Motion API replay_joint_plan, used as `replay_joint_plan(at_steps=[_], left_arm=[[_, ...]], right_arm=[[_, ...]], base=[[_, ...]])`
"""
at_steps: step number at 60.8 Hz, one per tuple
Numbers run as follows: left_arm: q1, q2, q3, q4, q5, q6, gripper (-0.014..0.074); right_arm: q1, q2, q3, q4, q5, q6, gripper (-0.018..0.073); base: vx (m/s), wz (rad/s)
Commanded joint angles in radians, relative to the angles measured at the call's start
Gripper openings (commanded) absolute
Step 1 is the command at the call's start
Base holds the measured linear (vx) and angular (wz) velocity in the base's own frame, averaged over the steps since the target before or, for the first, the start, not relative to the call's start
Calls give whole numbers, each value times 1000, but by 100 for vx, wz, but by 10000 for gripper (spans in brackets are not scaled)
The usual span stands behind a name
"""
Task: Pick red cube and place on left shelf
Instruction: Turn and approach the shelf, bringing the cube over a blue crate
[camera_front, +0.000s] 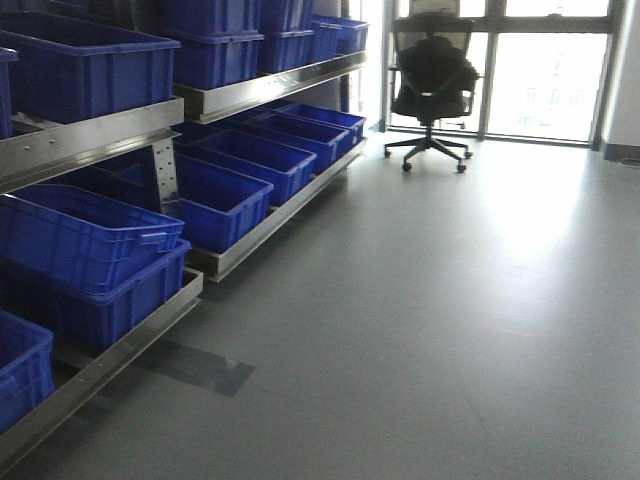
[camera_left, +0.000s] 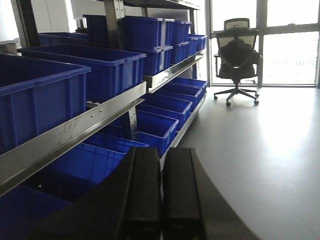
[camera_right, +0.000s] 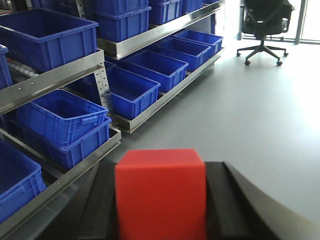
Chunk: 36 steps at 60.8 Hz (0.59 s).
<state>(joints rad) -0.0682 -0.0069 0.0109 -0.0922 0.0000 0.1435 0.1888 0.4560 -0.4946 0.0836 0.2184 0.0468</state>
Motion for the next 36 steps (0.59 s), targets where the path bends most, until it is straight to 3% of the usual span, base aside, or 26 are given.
replay_joint_plan(at_steps=[1,36], left_arm=[[-4,8,22,-6,-84,1,106],[-4,8,22,-6,-84,1,106]], right_arm=[[0,0,-30,-3,-95,-4,49],[0,0,-30,-3,-95,-4,49]], base=[[67,41],[56,58]])
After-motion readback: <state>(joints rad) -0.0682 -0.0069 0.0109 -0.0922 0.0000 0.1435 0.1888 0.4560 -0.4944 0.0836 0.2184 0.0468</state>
